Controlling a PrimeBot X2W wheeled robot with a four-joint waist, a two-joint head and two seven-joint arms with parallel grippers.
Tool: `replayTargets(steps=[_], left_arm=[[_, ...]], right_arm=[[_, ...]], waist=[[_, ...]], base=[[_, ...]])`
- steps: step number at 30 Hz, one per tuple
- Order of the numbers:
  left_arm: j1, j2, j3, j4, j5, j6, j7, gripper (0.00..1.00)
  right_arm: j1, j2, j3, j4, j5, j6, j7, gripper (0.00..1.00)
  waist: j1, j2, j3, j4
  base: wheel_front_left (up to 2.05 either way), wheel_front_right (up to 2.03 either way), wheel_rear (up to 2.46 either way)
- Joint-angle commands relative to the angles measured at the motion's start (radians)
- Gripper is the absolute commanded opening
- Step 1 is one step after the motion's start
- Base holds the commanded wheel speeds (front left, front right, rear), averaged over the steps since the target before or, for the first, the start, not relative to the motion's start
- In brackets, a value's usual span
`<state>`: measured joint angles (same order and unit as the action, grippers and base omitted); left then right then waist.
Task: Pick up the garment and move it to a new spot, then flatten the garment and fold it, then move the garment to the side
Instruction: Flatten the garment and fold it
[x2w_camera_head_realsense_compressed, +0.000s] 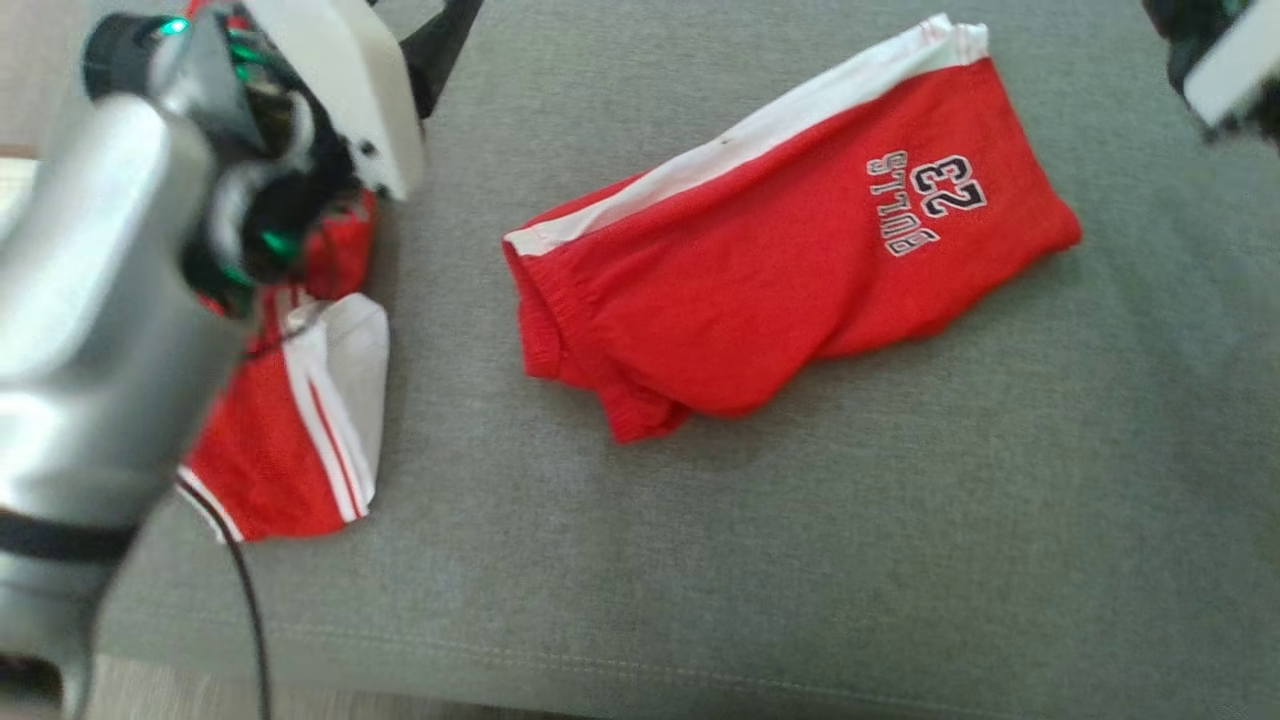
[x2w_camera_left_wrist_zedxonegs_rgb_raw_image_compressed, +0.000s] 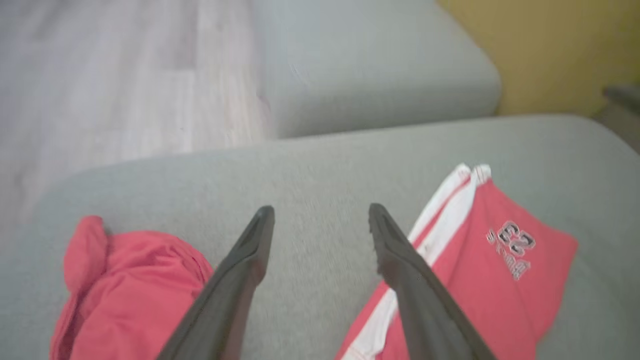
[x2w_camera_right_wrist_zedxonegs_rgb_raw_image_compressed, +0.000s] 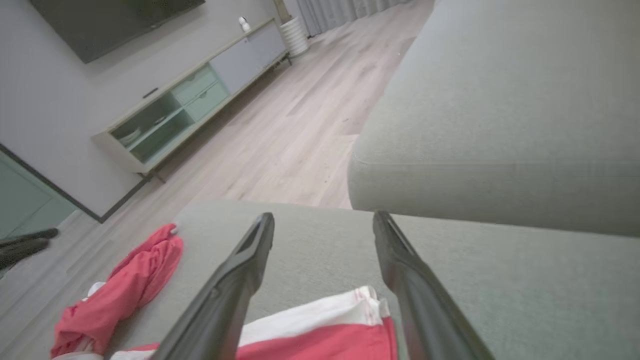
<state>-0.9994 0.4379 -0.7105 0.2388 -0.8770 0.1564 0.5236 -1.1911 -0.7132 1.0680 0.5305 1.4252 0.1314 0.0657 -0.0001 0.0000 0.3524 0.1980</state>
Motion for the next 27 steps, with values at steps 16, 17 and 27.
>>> replayTargets(steps=[16, 17, 27], left_arm=[[0.458, -0.196, 0.079, -0.224, 0.203, 0.213, -0.769, 1.0], [0.483, -0.205, 0.083, -0.223, 0.201, 0.213, -0.774, 1.0], [0.63, -0.319, 0.179, -0.27, 0.258, 0.152, -0.785, 1.0]], right_arm=[[0.142, -0.019, 0.094, 0.282, 0.143, -0.001, 0.302, 1.0], [0.144, -0.012, 0.1, 0.296, 0.154, -0.001, 0.338, 1.0], [0.153, 0.059, 0.146, 0.36, 0.172, -0.001, 0.536, 1.0]], waist=[[0.0001, 0.0, 0.02, 0.16], [0.0001, 0.0, 0.017, 0.165], [0.0001, 0.0, -0.005, 0.21]], base=[[0.0, 0.0, 0.0], [0.0, 0.0, 0.0], [0.0, 0.0, 0.0]])
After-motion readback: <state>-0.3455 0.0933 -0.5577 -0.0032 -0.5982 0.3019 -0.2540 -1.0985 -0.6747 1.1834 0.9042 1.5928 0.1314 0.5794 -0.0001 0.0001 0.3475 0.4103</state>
